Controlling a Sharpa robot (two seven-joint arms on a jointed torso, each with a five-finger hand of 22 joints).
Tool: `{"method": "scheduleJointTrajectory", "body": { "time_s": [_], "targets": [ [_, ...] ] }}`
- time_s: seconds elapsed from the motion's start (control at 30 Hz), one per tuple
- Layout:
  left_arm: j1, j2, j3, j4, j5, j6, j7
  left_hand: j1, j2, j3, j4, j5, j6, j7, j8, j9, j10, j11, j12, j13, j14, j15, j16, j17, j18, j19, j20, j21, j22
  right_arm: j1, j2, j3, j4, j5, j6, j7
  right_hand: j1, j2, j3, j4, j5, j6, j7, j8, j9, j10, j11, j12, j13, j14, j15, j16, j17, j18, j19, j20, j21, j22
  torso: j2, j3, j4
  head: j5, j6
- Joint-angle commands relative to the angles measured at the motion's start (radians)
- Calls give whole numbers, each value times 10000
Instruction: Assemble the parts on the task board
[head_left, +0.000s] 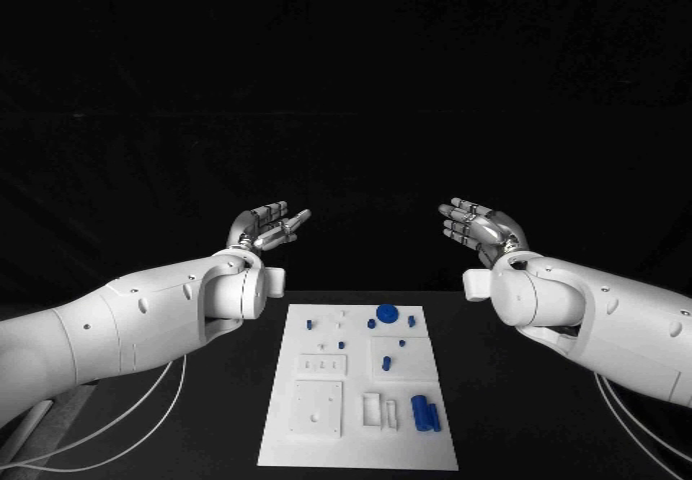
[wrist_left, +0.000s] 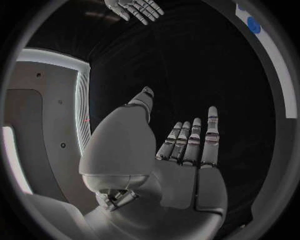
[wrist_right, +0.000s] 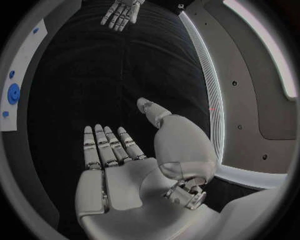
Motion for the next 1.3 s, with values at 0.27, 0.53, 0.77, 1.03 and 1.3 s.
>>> {"method": "scheduleJointTrajectory", "body": {
  "time_s": [0.27, 0.53, 0.77, 1.03, 1.3],
  "targets": [
    [463, 349, -265, -876, -20, 1280, -1000, 540, -42, 57, 152, 71, 386, 117, 85, 34, 425, 124, 67, 31, 364, 63, 86, 30, 172, 360, 95, 45, 32, 294, 96, 377, -939, -1415, 3285, -2488, 1535, 65, -1012, -558, 427, 3549, 240, 193, 164, 4093, -449, 223, 188, 4328, -394, 240, 185, -19, 3206, -429, 261, 187, 3, 0, 0, 2, -3],
    [456, 105, -292, -754, -471, 2004, -925, 441, 641, 149, -417, 71, 2842, 405, 399, 182, 3916, 363, 302, 174, 4113, 312, 705, 273, 113, 1589, -564, 587, 239, 150, 475, 404, -1704, -7734, 2438, -1576, 1409, -140, -203, -605, 211, 5872, -5, 306, 287, 6170, -921, 271, 234, 6626, -1103, 324, 277, -31, 5702, -1083, 592, 297, 39, -60, 21, 74, -336],
    [458, -419, -297, 19, -1167, 2453, -888, 169, 1319, -88, -1411, 87, 4663, 173, 295, 237, 6184, -66, 216, 190, 6110, -435, 971, 463, -819, 2976, -1742, 1315, 498, 6, 763, 405, -1810, -10717, 2348, -1761, 1480, -282, -119, -735, 48, 6495, -218, 304, 301, 7308, -1431, 276, 241, 9437, -2112, 925, 826, 206, 8317, -2080, 1602, 575, 207, -116, 73, 37, -351],
    [473, -1100, -293, 1267, -1383, 2855, -782, -11, 1523, -237, -2053, 88, 4741, 136, 255, 229, 6368, -217, 229, 195, 7219, -906, 1485, 1017, -1346, 3624, -2508, 2115, 920, -64, 1050, 405, -1731, -13472, 2488, -2475, 1530, -442, -488, -901, -89, 6670, -344, 313, 296, 7504, -1601, 261, 249, 9938, -2492, 4586, 3092, 534, 10291, -2570, 2827, 1217, 666, -237, 293, -73, -329],
    [560, -1473, -283, 2121, -1402, 3116, -801, -172, 1648, -309, -2366, 78, 4738, 134, 253, 229, 6313, -209, 222, 193, 7038, -919, 1812, 1372, -1355, 3270, -2531, 2668, 1316, -269, 1389, 409, -1883, -15309, 2423, -3149, 1342, -876, 559, -731, -593, 6606, -344, 284, 294, 7179, -1544, 279, 248, 9404, -2417, 8031, 4955, 194, 10578, -2850, 4402, 2681, 1071, -309, 540, -132, -272]
  ]
}}
